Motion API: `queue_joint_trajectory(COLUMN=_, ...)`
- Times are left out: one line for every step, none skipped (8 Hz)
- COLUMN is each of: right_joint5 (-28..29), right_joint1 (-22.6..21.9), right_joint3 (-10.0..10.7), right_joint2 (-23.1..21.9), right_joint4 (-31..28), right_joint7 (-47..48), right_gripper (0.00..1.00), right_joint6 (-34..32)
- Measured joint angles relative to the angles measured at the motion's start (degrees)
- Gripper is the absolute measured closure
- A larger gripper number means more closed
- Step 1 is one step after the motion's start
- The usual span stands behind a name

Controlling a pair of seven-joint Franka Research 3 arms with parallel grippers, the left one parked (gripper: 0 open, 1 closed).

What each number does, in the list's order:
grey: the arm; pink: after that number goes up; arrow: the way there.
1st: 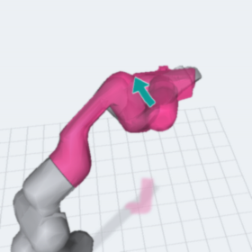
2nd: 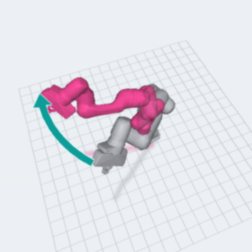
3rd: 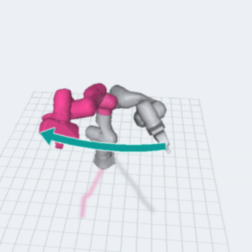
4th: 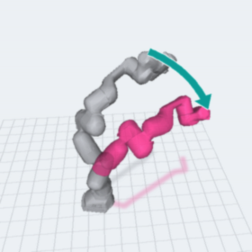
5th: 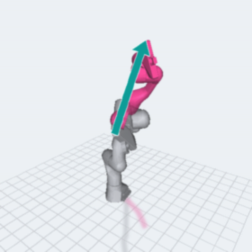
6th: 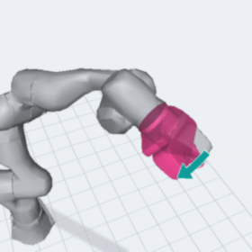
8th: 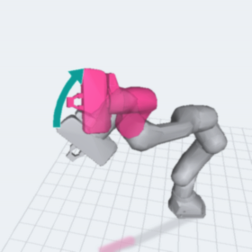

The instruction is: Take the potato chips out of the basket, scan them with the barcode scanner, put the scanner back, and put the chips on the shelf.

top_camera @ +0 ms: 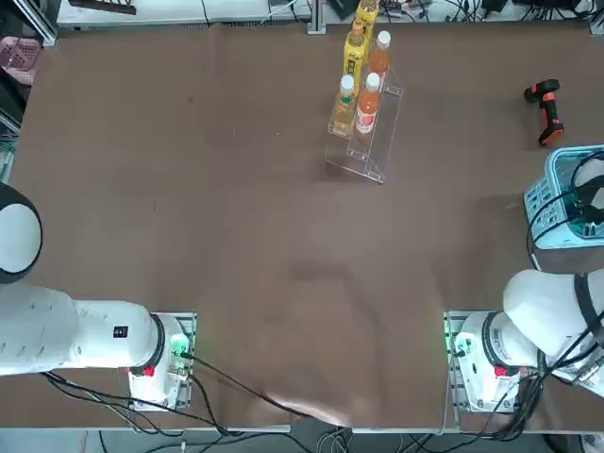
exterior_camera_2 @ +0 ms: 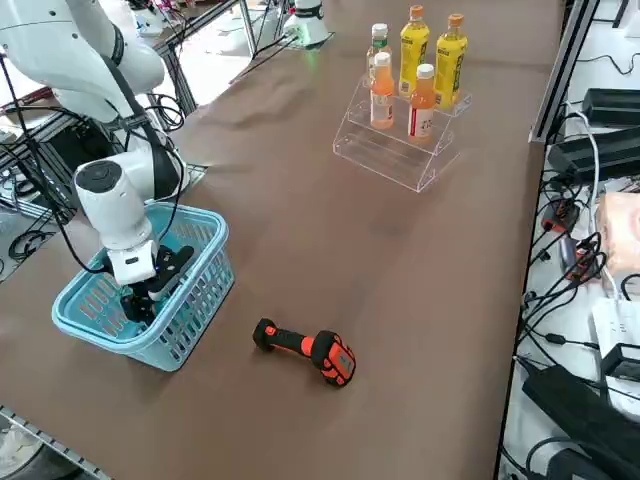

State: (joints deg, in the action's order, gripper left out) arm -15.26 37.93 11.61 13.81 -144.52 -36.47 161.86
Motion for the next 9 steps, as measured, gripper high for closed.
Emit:
queue_joint_trajectory(right_joint5=0.0, right_joint1=0.2, right_joint3=0.0, right_joint2=0.3, right_joint4=0.0, right_joint7=-0.3, right_gripper=0.04, right_joint6=0.0)
queue_joint_trajectory(right_joint5=0.0, right_joint1=0.2, right_joint3=0.0, right_joint2=0.4, right_joint4=0.0, right_joint7=-0.5, right_gripper=0.13, right_joint6=0.0)
queue_joint_trajectory(right_joint5=0.0, right_joint1=0.2, right_joint3=0.0, right_joint2=0.5, right_joint4=0.0, right_joint7=-0.5, right_gripper=0.21, right_joint6=0.0)
queue_joint_trajectory(right_joint5=0.0, right_joint1=0.2, right_joint3=0.0, right_joint2=0.5, right_joint4=0.0, right_joint7=-0.5, right_gripper=0.28, right_joint6=0.1)
queue_joint_trajectory(right_joint5=0.0, right_joint1=0.2, right_joint3=0.0, right_joint2=0.5, right_joint4=0.0, right_joint7=-0.6, right_gripper=0.38, right_joint6=0.3)
queue_joint_trajectory(right_joint5=0.0, right_joint1=0.2, right_joint3=0.0, right_joint2=0.5, right_joint4=0.0, right_joint7=-0.6, right_gripper=0.45, right_joint6=0.3)
queue_joint_trajectory(right_joint5=0.0, right_joint1=0.2, right_joint3=0.0, right_joint2=0.5, right_joint4=0.0, right_joint7=-0.6, right_gripper=0.52, right_joint6=0.4)
queue_joint_trajectory(right_joint5=0.0, right_joint1=0.2, right_joint3=0.0, right_joint2=0.5, right_joint4=0.0, right_joint7=-0.7, right_gripper=0.54, right_joint6=0.4)
queue_joint_trajectory(right_joint5=0.0, right_joint1=0.2, right_joint3=-0.1, right_joint2=0.5, right_joint4=0.0, right_joint7=-0.7, right_gripper=0.56, right_joint6=0.4)
